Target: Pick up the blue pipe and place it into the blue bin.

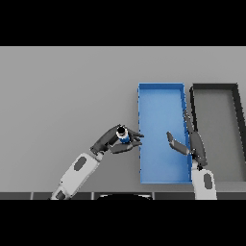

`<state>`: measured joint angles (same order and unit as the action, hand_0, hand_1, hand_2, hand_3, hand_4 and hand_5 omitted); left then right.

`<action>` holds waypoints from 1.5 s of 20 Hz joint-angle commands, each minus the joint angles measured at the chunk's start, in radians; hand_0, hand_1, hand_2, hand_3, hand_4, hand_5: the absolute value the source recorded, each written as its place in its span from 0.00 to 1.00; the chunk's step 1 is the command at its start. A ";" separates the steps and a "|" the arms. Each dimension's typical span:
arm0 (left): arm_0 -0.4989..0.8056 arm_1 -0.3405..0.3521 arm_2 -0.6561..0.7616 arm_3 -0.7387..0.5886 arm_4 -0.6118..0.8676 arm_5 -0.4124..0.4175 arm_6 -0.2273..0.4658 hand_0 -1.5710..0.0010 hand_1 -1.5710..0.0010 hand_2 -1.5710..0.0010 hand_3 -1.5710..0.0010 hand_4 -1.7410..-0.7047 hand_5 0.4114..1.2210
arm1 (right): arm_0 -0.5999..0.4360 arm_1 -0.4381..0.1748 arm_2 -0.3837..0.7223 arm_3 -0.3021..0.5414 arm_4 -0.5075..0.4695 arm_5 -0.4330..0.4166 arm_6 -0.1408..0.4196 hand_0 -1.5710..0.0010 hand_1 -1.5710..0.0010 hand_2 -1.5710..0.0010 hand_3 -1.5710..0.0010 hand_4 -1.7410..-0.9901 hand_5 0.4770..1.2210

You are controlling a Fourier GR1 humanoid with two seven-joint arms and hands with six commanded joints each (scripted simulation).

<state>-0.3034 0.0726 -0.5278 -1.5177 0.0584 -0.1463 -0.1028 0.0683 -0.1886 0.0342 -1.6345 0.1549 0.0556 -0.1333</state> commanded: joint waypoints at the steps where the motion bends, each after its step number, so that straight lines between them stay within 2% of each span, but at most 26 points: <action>1: -0.004 -0.004 -0.001 0.000 -0.004 -0.004 0.022 0.00 0.00 0.00 0.00 0.26 1.00 | -0.013 -0.006 -0.009 0.001 -0.009 0.001 0.012 1.00 1.00 1.00 1.00 0.78 0.22; 4: 0.005 -0.006 0.006 -0.025 -0.012 -0.008 0.039 0.00 0.00 0.00 0.00 0.26 1.00 | 0.000 -0.007 -0.011 -0.013 -0.003 -0.009 -0.001 1.00 1.00 1.00 1.00 0.79 0.22; 7: -0.001 -0.023 0.014 -0.004 -0.028 -0.015 0.051 0.00 0.00 0.00 0.00 0.27 1.00 | 0.102 0.037 0.014 -0.112 0.059 -0.083 -0.006 1.00 1.00 1.00 1.00 0.80 0.22; 9: 0.004 -0.031 0.011 0.002 -0.049 -0.017 0.038 0.00 0.00 0.00 0.00 0.27 1.00 | 0.195 0.081 0.041 -0.193 0.119 -0.144 -0.008 1.00 1.00 1.00 1.00 0.74 0.22; 11: 0.008 -0.025 0.025 -0.004 -0.045 -0.033 0.036 0.00 0.00 0.00 0.00 0.26 1.00 | 0.230 0.093 0.046 -0.241 0.151 -0.174 0.035 1.00 1.00 1.00 1.00 0.74 0.22; 12: 0.014 -0.030 0.022 0.002 -0.048 -0.040 0.035 0.00 0.00 0.00 0.00 0.26 1.00 | 0.246 0.096 0.054 -0.262 0.151 -0.170 0.016 1.00 1.00 0.99 1.00 0.74 0.22; 14: 0.009 -0.034 0.029 0.001 -0.054 -0.053 0.030 0.00 0.00 0.00 0.00 0.26 1.00 | 0.226 0.093 0.045 -0.308 0.003 -0.080 -0.012 1.00 0.99 0.96 1.00 0.72 0.22; 15: 0.013 -0.042 0.027 -0.005 -0.054 -0.058 0.030 0.00 0.00 0.00 0.00 0.26 1.00 | 0.230 0.079 0.053 -0.348 -0.072 -0.017 0.009 1.00 0.99 0.94 1.00 0.72 0.20; 17: 0.013 -0.041 0.037 -0.011 -0.058 -0.066 0.037 0.00 0.00 0.00 0.00 0.26 1.00 | 0.187 0.015 0.059 -0.427 -0.179 0.072 0.108 1.00 0.98 0.92 1.00 0.70 0.17; 20: 0.023 -0.053 0.039 -0.013 -0.070 -0.077 0.046 0.00 0.00 0.00 0.00 0.26 1.00 | 0.075 -0.068 0.065 -0.463 -0.301 0.158 0.281 1.00 0.99 0.93 1.00 0.67 0.13; 22: 0.035 -0.050 0.043 -0.023 -0.077 -0.084 0.039 0.00 0.00 0.00 0.00 0.26 1.00 | -0.011 -0.097 0.087 -0.469 -0.337 0.182 0.373 1.00 0.99 0.93 1.00 0.65 0.11; 27: 0.011 -0.069 0.061 -0.006 -0.108 -0.090 0.065 0.00 0.00 0.00 0.00 0.26 1.00 | -0.195 -0.136 0.179 -0.468 -0.338 0.230 0.483 1.00 1.00 0.97 1.00 0.59 0.11; 30: 0.009 -0.085 0.074 0.004 -0.109 -0.106 0.049 0.00 0.00 0.00 0.00 0.26 1.00 | -0.277 -0.118 0.240 -0.457 -0.350 0.256 0.516 1.00 1.00 0.97 1.00 0.59 0.11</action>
<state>-0.2941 -0.0126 -0.4542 -1.5140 -0.0520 -0.2538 -0.0537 -0.2092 -0.3059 0.2749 -2.0900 -0.1949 0.3121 0.3816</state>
